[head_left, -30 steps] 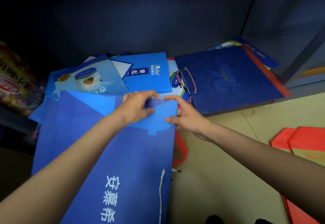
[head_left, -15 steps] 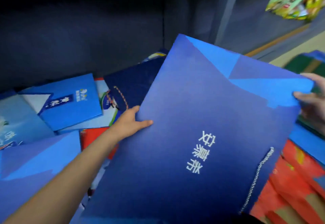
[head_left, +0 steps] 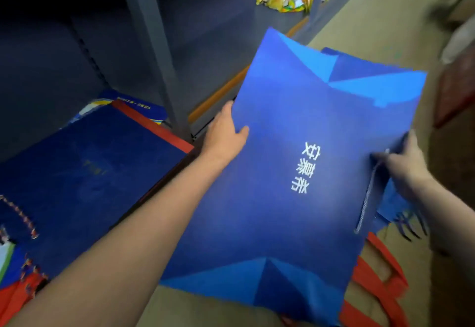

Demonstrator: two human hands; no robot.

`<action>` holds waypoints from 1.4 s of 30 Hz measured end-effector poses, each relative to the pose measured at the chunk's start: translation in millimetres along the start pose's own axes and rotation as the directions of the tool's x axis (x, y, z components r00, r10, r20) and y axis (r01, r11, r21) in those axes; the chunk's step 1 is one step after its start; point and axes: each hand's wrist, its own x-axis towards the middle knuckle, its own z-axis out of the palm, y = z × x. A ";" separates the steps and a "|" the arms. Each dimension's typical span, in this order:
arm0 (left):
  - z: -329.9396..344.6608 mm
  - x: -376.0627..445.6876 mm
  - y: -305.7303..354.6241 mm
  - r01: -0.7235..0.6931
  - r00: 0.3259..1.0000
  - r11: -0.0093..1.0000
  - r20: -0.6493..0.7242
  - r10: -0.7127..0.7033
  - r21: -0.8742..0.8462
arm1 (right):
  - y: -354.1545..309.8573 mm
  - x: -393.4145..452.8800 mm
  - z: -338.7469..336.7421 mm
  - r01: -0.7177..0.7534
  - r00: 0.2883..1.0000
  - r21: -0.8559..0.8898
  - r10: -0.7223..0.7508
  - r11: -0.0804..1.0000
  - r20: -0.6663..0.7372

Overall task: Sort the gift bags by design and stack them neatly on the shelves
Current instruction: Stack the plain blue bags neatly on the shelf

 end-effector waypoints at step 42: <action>36.9 -36.8 -80.1 -0.228 0.955 0.716 0.295 0.032 0.660 | 25.6 64.4 72.4 -0.222 0.929 -0.295 0.293 0.929 0.224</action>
